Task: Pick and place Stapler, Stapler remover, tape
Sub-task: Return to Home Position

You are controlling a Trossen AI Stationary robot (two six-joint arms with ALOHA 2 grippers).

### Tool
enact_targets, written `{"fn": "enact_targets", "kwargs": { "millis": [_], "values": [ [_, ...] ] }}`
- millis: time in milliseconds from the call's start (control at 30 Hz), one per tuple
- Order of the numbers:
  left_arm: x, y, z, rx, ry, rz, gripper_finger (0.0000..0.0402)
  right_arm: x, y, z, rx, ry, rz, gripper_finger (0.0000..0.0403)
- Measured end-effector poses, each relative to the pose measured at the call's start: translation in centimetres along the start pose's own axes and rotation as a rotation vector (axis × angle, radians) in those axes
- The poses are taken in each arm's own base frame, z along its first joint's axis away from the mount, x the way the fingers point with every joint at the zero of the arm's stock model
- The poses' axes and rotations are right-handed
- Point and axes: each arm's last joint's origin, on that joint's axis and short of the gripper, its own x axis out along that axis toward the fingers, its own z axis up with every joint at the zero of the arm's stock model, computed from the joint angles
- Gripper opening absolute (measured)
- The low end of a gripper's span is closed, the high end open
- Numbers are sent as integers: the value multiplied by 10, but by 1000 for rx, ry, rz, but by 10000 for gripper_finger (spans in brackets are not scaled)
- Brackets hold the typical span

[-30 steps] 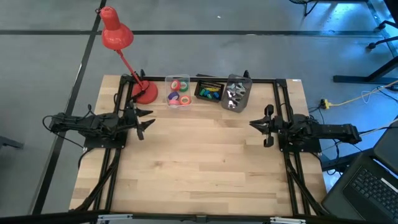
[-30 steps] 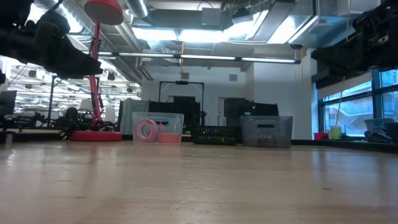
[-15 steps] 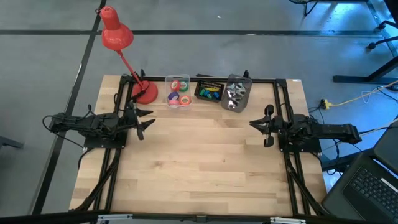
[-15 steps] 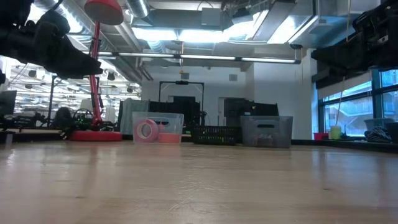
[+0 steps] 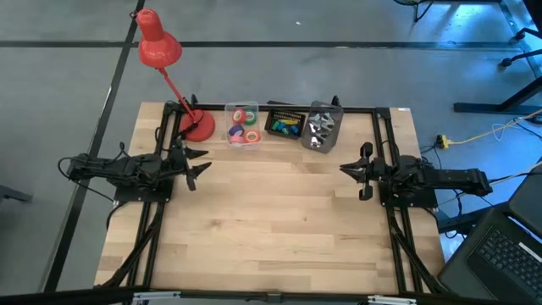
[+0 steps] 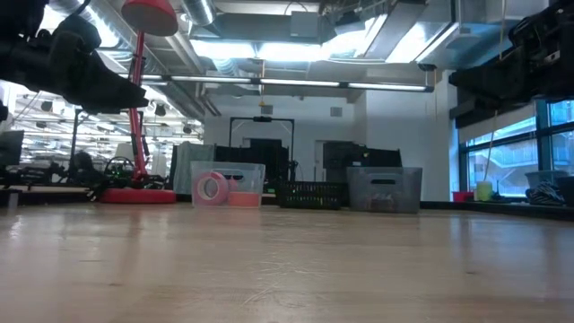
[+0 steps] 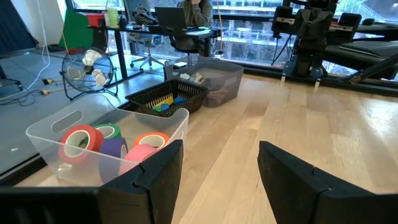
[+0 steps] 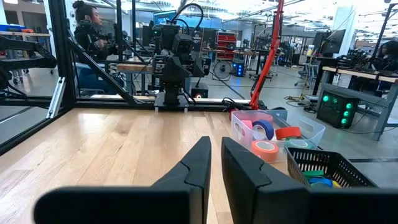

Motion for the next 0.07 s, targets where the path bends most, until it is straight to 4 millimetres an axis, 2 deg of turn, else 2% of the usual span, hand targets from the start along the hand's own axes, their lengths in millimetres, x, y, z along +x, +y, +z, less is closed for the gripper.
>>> {"fn": "enact_targets", "kwargs": {
  "millis": [67],
  "values": [
    [0,0,0,0,0,0,199,0,0,0,0,0,0,42]
  ]
}}
